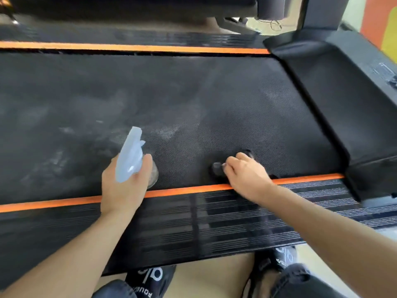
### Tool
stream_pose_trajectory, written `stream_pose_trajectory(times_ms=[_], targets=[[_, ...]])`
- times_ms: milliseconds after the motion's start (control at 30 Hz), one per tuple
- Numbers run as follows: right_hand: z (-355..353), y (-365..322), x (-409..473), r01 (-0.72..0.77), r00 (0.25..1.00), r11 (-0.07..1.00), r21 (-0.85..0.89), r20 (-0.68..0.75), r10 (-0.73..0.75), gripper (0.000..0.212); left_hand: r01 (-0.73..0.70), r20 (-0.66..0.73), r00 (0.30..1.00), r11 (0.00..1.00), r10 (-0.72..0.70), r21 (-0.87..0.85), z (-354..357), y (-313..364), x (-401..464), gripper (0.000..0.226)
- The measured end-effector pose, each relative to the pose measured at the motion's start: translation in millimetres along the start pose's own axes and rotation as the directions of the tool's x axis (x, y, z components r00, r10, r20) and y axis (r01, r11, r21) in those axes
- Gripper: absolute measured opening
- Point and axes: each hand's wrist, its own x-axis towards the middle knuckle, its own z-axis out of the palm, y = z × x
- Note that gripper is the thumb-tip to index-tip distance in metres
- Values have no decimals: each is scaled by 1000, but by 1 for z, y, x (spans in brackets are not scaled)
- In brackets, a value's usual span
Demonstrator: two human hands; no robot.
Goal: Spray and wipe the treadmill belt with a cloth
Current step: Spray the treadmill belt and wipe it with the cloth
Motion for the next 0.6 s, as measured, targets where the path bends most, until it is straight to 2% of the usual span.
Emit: stream_pose_trajectory(times_ms=[67,133,167,233,267,367,433,533,567,600], targets=[[8,-58,2,212,975,976,54,-85,-207,15,34,-16,999,999,-34,-7,1,-2,2,34],[16,-81,4,288,958,943,166,-55,-282,24,42,-26,999,999,-41,12,1,-2,5,32],[18,-78,7,313,949,935,167,-30,-312,33,38,-19,999,999,-38,38,2,-4,6,33],[20,-41,10,431,902,902,9,-13,-431,39,40,-18,999,998,-40,51,3,-5,6,41],[19,-8,10,420,907,906,-43,-9,-421,38,30,-15,999,999,-29,44,3,-5,6,47],[3,84,12,141,990,978,-156,4,-142,51,-19,-9,1000,999,19,31,2,-5,7,56],[-2,100,10,22,999,978,-205,-31,-29,55,-45,3,999,999,44,28,3,-3,6,56],[2,29,15,-8,999,987,-161,-40,1,40,-43,-6,999,998,43,42,4,-2,6,54],[4,-5,17,12,1000,992,-124,-20,-15,38,-35,-6,999,998,35,43,4,-2,6,56],[8,-36,16,94,996,993,-74,6,-94,34,-25,-2,1000,999,25,41,4,-2,6,58]])
